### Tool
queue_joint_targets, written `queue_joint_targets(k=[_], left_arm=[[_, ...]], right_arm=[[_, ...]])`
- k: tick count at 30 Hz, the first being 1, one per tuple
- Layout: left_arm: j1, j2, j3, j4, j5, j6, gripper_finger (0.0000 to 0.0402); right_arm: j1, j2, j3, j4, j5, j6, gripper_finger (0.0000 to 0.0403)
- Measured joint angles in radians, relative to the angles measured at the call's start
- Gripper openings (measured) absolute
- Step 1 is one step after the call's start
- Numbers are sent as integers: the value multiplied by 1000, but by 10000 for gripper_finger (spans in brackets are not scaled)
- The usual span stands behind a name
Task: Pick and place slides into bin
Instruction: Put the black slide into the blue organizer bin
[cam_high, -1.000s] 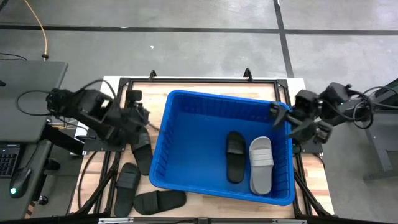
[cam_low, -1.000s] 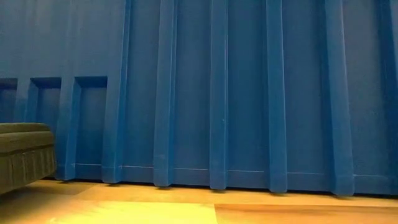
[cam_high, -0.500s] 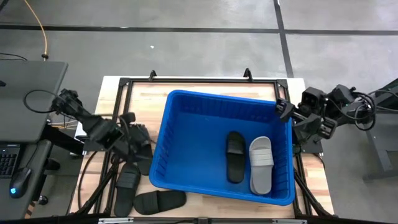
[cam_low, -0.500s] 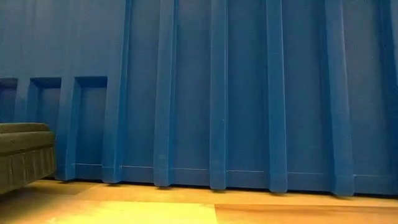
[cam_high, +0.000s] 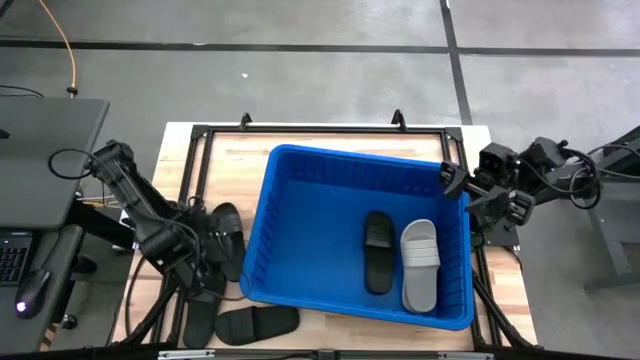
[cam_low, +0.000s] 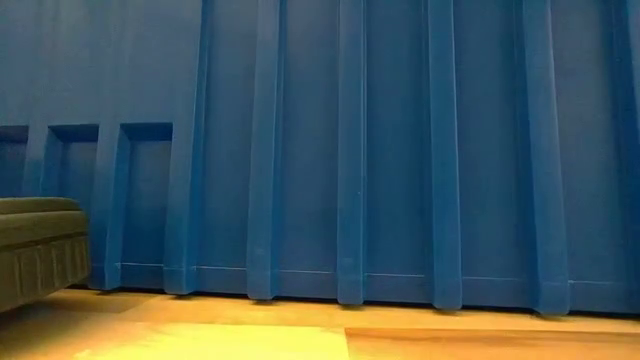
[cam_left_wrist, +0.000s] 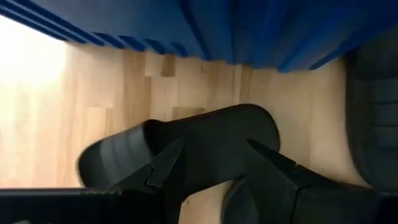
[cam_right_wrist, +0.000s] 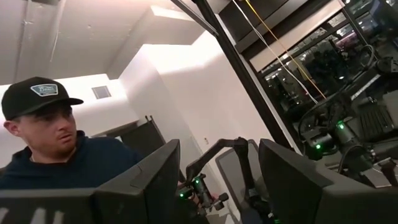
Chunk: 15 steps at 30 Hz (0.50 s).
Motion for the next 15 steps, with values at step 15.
queue_joint_targets(k=[15], left_arm=[[-54,53,-171,100,141,-158,147]], right_arm=[[0,0,0,-22,39,0,207]])
